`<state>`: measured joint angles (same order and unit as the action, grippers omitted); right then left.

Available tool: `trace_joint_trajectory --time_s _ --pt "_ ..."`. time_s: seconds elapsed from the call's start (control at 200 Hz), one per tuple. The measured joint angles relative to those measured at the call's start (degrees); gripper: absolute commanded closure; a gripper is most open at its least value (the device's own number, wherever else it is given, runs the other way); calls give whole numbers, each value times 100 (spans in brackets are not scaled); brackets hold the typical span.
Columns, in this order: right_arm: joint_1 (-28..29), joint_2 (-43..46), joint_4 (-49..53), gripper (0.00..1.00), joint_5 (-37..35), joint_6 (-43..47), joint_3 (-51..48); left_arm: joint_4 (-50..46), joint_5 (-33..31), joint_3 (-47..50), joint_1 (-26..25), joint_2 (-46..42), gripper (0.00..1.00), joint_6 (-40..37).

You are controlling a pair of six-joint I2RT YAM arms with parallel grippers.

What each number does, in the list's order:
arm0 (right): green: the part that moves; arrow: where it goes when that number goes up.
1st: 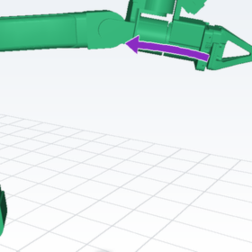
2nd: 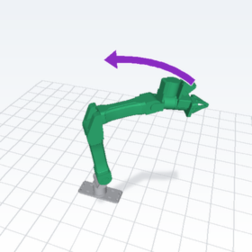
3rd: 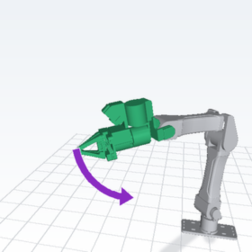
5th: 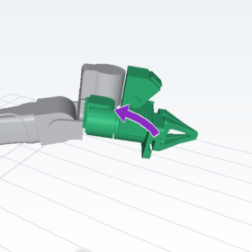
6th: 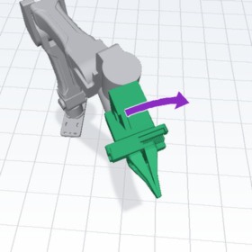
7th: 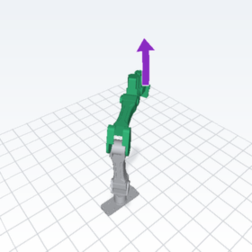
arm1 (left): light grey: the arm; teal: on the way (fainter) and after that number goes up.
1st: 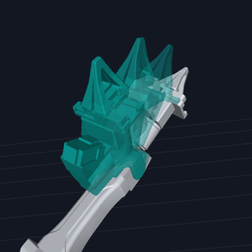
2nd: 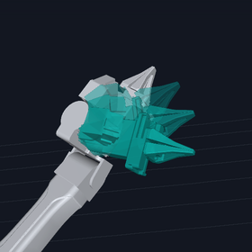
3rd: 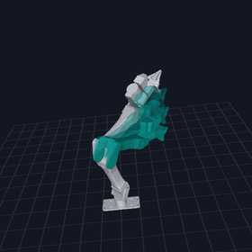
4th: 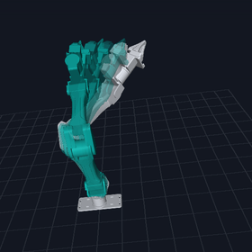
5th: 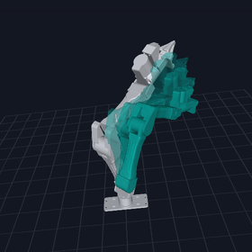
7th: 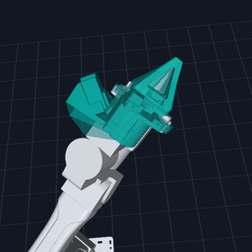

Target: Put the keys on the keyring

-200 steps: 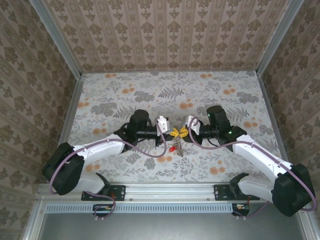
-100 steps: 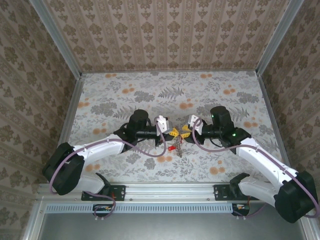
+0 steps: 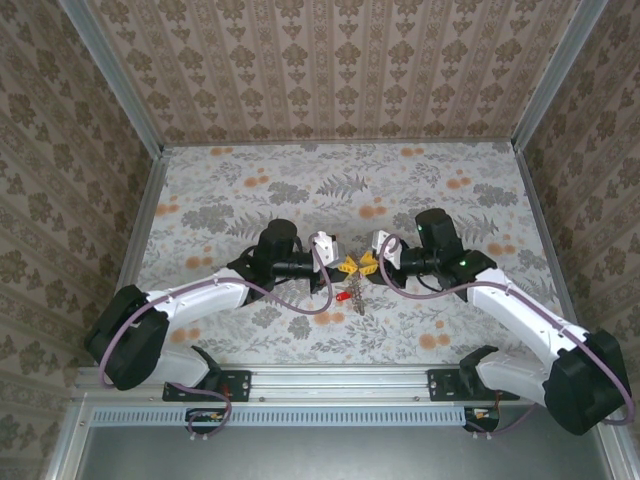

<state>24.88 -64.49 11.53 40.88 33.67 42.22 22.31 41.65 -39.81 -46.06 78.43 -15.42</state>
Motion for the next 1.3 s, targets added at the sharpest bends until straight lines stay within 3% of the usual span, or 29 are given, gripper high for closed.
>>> trace_joint_trajectory --time_s 0.47,0.575,0.965,1.3 --pt "0 -258 216 100 164 63 247 -20 -9 -4 46 0 97 -9" --pt "0 -267 420 100 131 87 337 -223 -48 -98 33 0 92 -140" --pt "328 -306 1462 100 -614 367 997 -1700 -551 -721 -74 -13 89 -944" --pt "595 -426 2002 100 -1132 402 1394 -1692 -588 -728 -103 -13 88 -979"
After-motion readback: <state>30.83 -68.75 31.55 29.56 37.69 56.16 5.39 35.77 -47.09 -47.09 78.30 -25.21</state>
